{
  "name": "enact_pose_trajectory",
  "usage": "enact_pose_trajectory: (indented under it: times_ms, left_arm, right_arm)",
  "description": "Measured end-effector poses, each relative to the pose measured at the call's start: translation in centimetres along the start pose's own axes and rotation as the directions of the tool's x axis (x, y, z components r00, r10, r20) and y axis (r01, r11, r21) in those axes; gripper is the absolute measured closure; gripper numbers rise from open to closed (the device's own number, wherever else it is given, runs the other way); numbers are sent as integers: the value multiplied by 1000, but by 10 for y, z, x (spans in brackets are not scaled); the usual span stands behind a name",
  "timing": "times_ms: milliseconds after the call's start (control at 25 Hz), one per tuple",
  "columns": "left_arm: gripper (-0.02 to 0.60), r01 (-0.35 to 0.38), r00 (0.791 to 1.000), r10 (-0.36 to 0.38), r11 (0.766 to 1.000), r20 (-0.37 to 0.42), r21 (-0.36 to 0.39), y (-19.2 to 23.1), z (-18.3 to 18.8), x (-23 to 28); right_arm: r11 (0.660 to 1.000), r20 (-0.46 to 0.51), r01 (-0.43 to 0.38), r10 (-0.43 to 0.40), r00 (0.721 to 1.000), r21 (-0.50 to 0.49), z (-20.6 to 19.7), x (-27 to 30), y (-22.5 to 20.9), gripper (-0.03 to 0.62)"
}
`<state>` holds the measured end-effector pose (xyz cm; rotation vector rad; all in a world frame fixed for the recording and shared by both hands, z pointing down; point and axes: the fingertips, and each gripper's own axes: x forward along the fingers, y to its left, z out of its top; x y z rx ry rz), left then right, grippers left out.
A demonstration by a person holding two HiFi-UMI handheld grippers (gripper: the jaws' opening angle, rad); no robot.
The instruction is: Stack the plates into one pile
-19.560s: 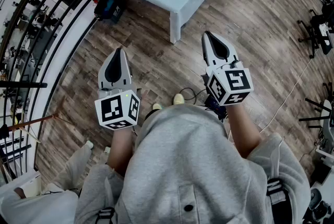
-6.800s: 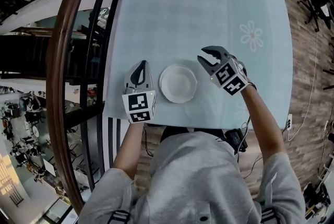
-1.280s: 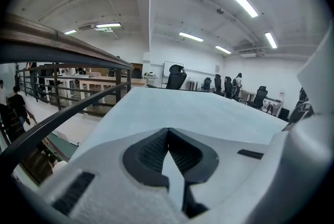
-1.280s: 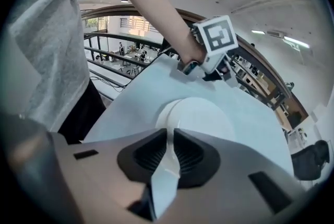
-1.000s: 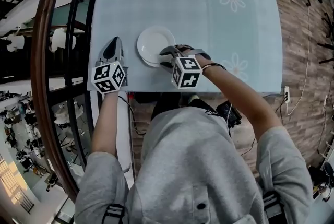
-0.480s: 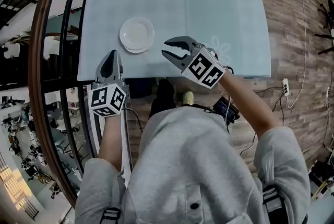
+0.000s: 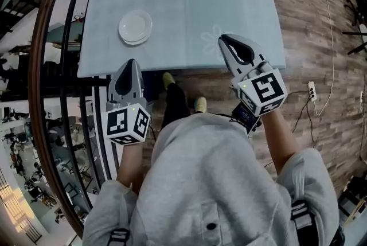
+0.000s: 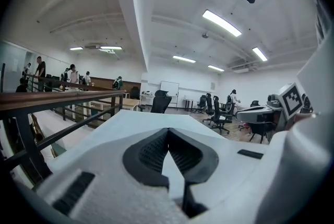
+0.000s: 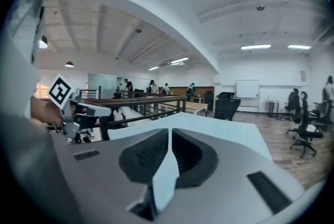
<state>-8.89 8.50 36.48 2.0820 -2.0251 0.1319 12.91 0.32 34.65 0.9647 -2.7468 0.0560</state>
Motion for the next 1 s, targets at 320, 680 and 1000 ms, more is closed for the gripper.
enact_pose_trajectory:
  times_ms: [320, 680, 1000]
  left_arm:
    - [565, -4, 998, 0, 997, 56, 73, -49, 13, -29]
    - [565, -1, 998, -5, 994, 57, 113, -59, 20, -27]
    - [565, -14, 999, 9, 992, 45, 123, -65, 19, -20]
  right_arm:
    - [985, 27, 136, -139, 990, 103, -23, -57, -18, 554]
    - [991, 78, 98, -105, 991, 88, -9, -50, -12, 554]
    - [991, 90, 93, -102, 991, 95, -12, -49, -18, 554]
